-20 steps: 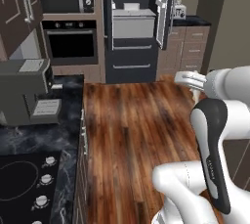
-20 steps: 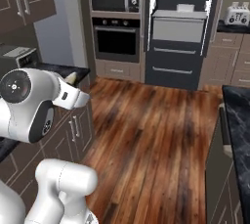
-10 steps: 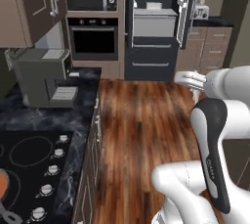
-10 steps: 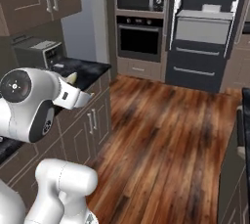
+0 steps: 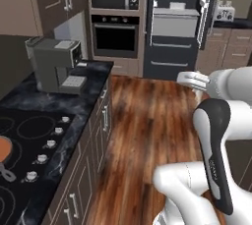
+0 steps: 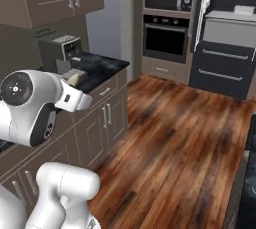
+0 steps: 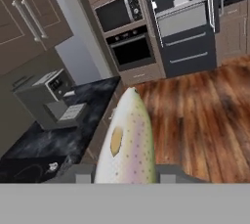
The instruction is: Retrieve the fish from the fridge and place it on the saucepan with marinade on the stove.
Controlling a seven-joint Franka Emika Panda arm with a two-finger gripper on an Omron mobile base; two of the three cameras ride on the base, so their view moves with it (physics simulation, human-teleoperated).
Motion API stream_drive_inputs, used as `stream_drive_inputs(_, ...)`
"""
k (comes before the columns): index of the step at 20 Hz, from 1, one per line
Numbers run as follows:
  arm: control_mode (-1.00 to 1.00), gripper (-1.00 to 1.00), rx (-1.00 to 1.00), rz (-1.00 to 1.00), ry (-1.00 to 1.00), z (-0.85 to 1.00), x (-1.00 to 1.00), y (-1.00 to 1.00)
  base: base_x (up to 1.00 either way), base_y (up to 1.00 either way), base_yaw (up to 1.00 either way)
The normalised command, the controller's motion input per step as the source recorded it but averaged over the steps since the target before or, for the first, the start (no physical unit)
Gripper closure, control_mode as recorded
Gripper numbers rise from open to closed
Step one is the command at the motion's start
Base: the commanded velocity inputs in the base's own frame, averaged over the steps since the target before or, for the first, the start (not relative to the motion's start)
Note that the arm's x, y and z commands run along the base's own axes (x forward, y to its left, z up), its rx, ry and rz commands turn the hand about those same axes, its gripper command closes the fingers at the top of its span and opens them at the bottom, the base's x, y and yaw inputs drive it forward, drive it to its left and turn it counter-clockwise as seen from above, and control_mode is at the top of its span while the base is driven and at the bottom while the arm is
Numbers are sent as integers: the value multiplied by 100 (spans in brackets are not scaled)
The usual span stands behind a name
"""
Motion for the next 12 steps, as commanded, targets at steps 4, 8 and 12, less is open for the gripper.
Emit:
stream_drive_inputs(4,100,100,0,0,0,0,0,0,-10,-3,34)
stream_drive_inputs(8,100,100,0,0,0,0,0,0,0,19,33)
stream_drive_inputs(12,100,100,0,0,0,0,0,0,0,31,31)
